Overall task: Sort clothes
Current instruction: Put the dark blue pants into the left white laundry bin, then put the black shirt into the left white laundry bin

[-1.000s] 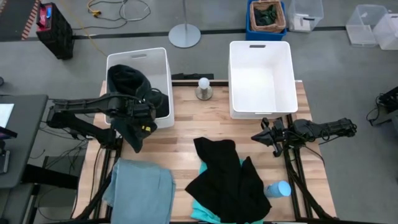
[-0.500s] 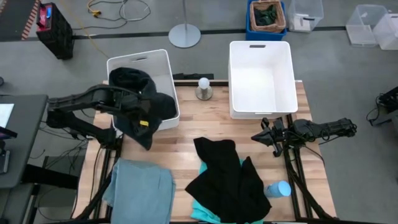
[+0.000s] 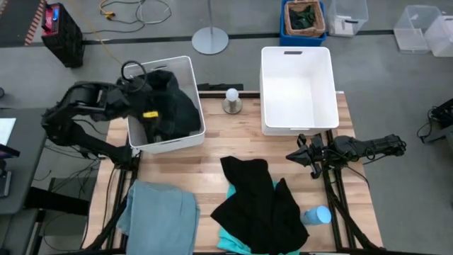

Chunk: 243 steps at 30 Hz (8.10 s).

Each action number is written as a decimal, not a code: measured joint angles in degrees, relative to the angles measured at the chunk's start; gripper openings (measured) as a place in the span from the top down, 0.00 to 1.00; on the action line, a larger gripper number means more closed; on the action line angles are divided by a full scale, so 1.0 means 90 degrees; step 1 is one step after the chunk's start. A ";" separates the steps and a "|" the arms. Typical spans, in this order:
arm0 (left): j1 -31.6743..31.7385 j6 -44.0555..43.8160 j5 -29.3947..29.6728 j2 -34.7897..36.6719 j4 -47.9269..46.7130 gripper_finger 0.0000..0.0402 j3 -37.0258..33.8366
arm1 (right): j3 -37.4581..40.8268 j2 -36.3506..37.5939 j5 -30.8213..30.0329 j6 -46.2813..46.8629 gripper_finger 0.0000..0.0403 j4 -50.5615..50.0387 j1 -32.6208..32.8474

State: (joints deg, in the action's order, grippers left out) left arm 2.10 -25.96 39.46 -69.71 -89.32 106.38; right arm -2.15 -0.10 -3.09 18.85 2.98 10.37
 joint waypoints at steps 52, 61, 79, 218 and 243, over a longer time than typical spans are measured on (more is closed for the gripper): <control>0.0257 0.0455 -0.3018 0.0860 0.4128 0.55 -0.2124 | -0.2307 -0.2369 -0.0682 0.0458 0.94 0.2675 0.0000; 0.0023 0.0037 -0.3008 0.0706 0.3280 0.55 -0.2131 | -0.4401 -0.4533 -0.0589 -0.0766 0.94 0.2170 0.0159; -0.0232 0.0188 -0.2893 0.0366 0.3137 0.55 -0.2131 | -0.8711 -0.8255 0.0121 0.0422 0.69 -0.4446 0.0775; -0.0232 0.2394 -0.3671 0.2559 0.7089 0.55 -0.2131 | -1.4741 -1.4785 0.0456 -0.0098 1.00 0.1487 -0.2664; -0.0232 0.1905 -0.3626 0.2540 0.6859 0.55 -0.2131 | -1.4747 -1.5004 0.0566 -0.0856 0.50 -0.1055 -0.2166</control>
State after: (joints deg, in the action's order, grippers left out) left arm 0.01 -8.82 6.83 -46.85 -27.59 87.20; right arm -134.88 -135.14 2.00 11.15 -6.51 -9.13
